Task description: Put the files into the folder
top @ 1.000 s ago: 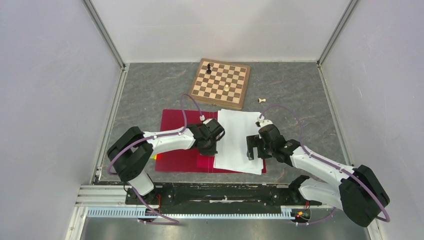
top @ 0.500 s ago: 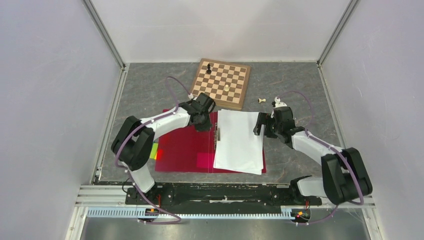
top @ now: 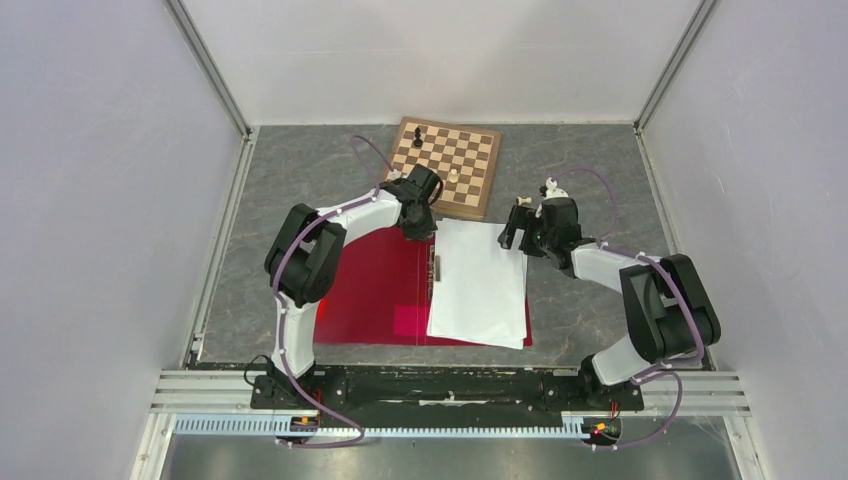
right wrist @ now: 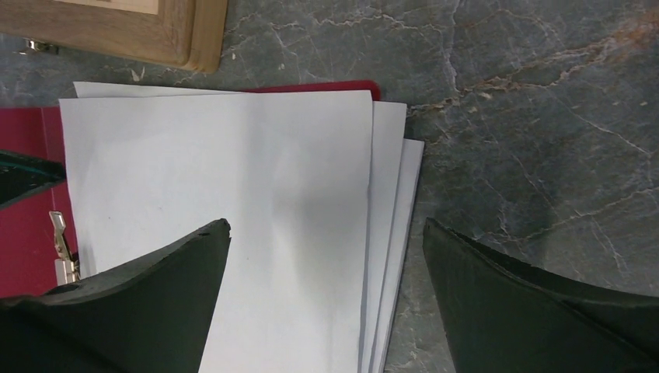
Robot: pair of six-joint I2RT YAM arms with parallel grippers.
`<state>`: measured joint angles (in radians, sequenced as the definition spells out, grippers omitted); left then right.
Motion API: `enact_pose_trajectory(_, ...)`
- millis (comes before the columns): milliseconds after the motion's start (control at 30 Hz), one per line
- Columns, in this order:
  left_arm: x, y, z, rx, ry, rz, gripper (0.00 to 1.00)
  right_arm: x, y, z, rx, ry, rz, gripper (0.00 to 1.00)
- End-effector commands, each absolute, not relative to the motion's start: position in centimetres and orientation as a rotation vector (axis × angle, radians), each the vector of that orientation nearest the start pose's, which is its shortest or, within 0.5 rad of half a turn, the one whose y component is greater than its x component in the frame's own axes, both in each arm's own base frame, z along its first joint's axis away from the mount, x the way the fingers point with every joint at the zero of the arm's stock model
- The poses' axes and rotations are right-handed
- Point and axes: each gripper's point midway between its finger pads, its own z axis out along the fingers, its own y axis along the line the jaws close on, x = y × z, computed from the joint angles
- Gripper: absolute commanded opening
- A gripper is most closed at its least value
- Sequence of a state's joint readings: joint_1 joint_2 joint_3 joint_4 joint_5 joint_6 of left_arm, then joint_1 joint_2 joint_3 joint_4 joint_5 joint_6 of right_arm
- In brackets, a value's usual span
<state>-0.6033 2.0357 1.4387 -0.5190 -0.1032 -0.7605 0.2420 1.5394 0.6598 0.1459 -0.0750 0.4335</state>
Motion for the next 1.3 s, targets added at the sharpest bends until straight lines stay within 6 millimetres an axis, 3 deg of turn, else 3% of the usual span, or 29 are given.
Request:
enact_pose_trajectory(0,38.7,-27.2,2.6,-0.189,2.679,-0.268,0.1,36.7,13.1,4.1,0.181,2.301,0.498,0.98)
enact_pose_trajectory(333,38.6,-27.6,2.2,-0.191,2.696,-0.284,0.1,36.9,15.9,3.8,0.088,2.331,0.509,0.98)
enact_pose_trajectory(500,38.5,-27.4,2.2,-0.192,2.693,-0.275,0.1,36.9,15.4,4.1,0.091,2.34,0.464,0.98)
enact_pose_trajectory(633,38.3,-27.1,2.5,-0.197,2.687,-0.272,0.1,37.0,13.8,4.6,0.109,2.344,0.401,0.98)
enact_pose_trajectory(767,37.8,-26.7,3.6,-0.194,2.665,-0.289,0.16,36.0,13.1,5.2,0.1,2.353,0.396,0.98)
enact_pose_trajectory(933,37.3,-26.7,4.5,-0.189,2.646,-0.322,0.2,34.2,13.7,5.3,0.073,2.356,0.45,0.98)
enact_pose_trajectory(1267,37.3,-27.0,3.6,-0.193,2.669,-0.326,0.19,33.4,14.6,4.1,0.069,2.386,0.473,0.98)
